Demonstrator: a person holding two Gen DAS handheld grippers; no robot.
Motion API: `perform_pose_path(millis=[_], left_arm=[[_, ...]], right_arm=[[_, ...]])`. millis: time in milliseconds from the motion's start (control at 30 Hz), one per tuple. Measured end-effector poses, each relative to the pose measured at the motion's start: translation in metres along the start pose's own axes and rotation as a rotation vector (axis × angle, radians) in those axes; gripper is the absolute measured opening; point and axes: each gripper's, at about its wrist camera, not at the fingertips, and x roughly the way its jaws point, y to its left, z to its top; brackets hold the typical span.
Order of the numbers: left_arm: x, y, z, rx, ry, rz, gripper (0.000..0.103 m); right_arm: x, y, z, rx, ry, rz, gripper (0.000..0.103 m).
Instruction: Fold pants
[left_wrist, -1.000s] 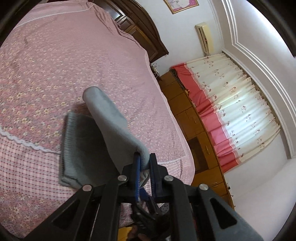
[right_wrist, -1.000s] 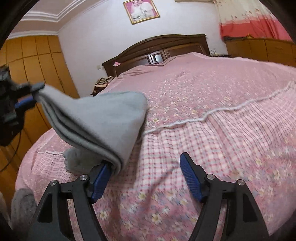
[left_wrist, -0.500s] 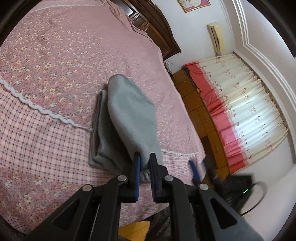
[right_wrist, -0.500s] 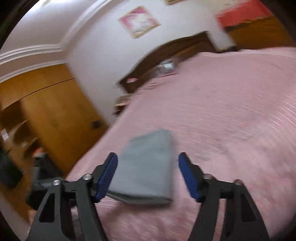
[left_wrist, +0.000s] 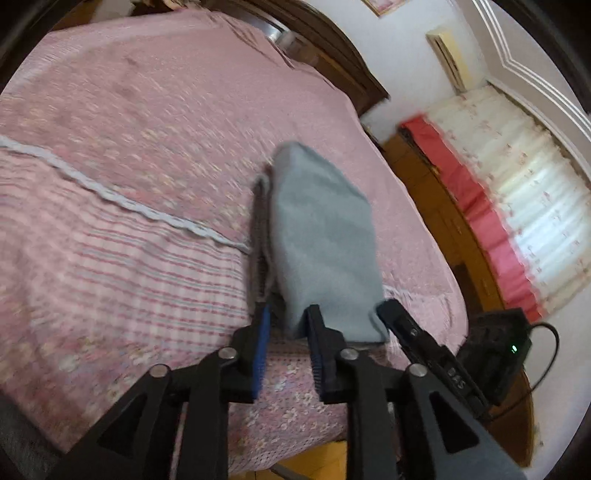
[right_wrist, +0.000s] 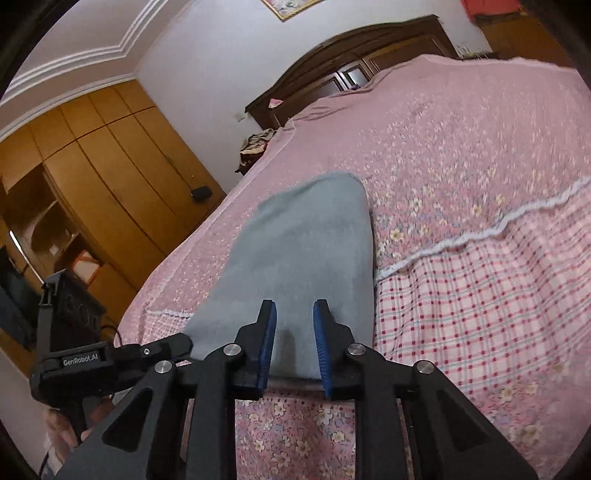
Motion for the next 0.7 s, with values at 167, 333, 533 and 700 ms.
perform_pose_path(millis=[167,333,533,700], left_arm=[[-0.036,-0.051,0.003,0.168,-0.166,0.082,0.021],[0.009,-0.091,0.001,0.370,-0.120,0.103,0.020],[0.065,-0.057,-0.005,0.351,-0.036,0.203,0.010],[0.054,-0.051,-0.005,0.330,-0.035,0.169,0.010]], right_arm=[[-0.006,-0.003,0.001,0.003,0.005,0.020,0.022],[0.012,-0.016,-0.017,0.039,0.014,0.024,0.021],[0.009,-0.026,-0.024,0.031,0.006,0.035,0.014],[0.016,-0.013,-0.026,0.004,0.000,0.006,0.014]])
